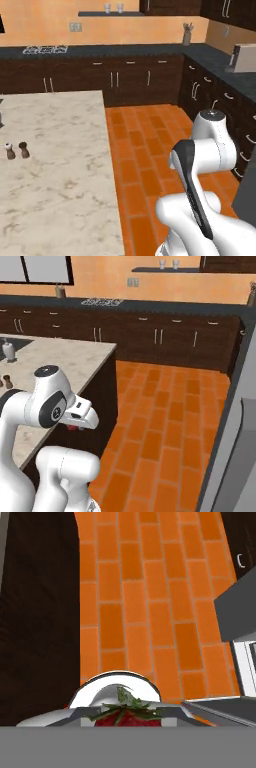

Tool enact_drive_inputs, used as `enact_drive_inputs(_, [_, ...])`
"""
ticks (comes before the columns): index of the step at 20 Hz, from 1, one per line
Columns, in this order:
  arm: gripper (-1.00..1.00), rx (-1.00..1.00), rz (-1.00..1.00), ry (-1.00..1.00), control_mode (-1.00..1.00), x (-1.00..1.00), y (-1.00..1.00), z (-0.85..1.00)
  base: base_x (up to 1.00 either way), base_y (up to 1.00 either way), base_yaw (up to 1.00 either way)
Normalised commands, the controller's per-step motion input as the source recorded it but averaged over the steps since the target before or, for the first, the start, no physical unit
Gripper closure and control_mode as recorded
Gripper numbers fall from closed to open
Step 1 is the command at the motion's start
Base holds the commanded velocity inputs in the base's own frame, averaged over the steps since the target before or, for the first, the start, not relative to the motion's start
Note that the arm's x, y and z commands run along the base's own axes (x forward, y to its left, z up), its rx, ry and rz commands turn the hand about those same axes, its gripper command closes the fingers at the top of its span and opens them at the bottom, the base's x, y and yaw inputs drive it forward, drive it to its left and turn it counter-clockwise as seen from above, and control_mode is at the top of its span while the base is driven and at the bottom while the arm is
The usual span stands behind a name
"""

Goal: Take the strawberry from the fridge and place it on top of the pancake, located on the dining counter.

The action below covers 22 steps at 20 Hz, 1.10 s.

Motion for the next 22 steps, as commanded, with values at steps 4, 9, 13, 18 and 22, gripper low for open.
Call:
enact_drive_inputs(4, [1.0,0.0,0.0,0.0,1.0,0.0,0.0,0.0,-0.98,0.06,0.0])
enact_drive_inputs(9, [1.0,0.0,0.0,0.0,1.0,0.0,0.0,0.0,-1.0,0.19,-0.01])
enact_drive_inputs(13, [1.0,0.0,0.0,0.0,1.0,0.0,0.0,0.0,-0.68,0.77,0.0])
enact_drive_inputs(18, [1.0,0.0,0.0,0.0,1.0,0.0,0.0,0.0,-0.44,1.0,0.0])
enact_drive_inputs(22, [1.0,0.0,0.0,0.0,1.0,0.0,0.0,0.0,-0.03,1.0,-0.01])
